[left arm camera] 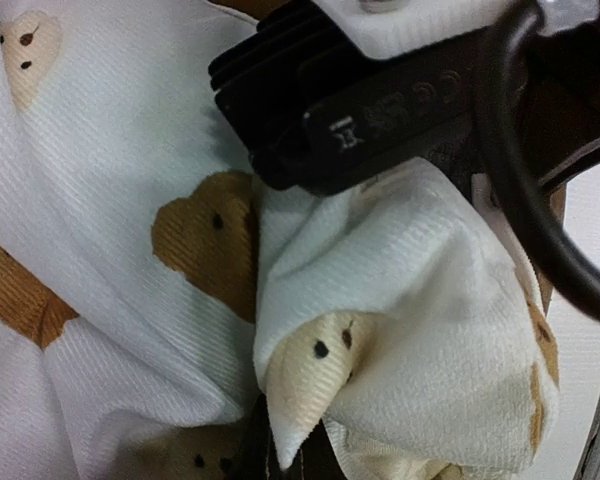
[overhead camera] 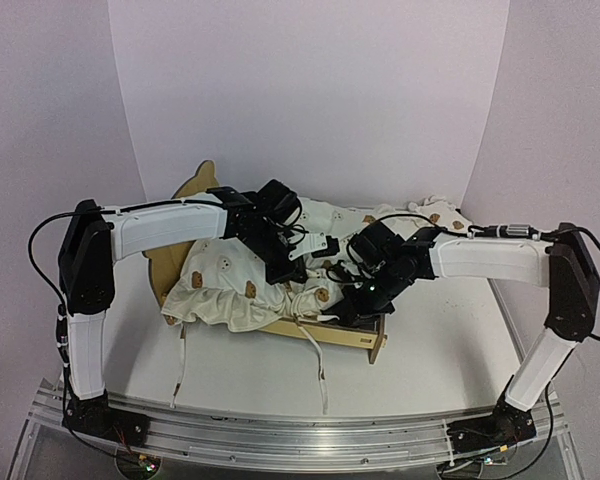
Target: Set up the pet bed
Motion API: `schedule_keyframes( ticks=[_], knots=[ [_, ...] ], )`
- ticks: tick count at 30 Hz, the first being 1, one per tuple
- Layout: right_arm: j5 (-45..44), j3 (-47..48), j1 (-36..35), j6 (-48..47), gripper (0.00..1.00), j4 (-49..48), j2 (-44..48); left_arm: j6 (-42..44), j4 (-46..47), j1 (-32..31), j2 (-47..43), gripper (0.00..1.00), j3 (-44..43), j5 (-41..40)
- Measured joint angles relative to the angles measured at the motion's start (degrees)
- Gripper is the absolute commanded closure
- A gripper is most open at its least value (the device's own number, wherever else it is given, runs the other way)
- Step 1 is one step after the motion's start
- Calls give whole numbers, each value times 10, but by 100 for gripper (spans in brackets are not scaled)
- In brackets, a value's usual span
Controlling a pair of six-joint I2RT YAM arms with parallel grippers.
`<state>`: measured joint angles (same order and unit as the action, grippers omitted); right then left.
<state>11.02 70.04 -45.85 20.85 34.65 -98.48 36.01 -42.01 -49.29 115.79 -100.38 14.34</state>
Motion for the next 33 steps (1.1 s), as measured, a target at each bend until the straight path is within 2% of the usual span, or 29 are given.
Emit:
schedule_keyframes(
  ticks=[3, 7, 11, 15, 20, 24, 27, 30, 33],
  knots=[
    [21, -7, 5, 30, 100, -2, -3, 0, 0, 0, 0, 98, 0, 0],
    [22, 0, 13, 56, 100, 2, -27, 1, 0, 0, 0, 80, 0, 0],
    [21, 37, 18, 62, 85, 36, -68, 1, -13, 0, 0, 64, -5, 4],
    [20, 106, 19, 47, 72, 111, -101, 3, -46, 5, 0, 48, -28, 5],
    [-2, 156, 21, 25, 55, 208, -93, 14, -87, 8, 0, 33, -67, 27],
    [-8, 169, 22, 15, 49, 271, -60, 18, -119, 3, -4, 32, -84, 47],
    [-7, 176, 24, 15, 48, 305, -23, 22, -142, -6, -10, 34, -91, 50],
    [-8, 177, 24, 15, 49, 325, 14, 24, -154, -20, -16, 43, -93, 44],
    [-17, 175, 25, 18, 51, 333, 36, 25, -157, -52, -18, 55, -94, 33]
  ],
)
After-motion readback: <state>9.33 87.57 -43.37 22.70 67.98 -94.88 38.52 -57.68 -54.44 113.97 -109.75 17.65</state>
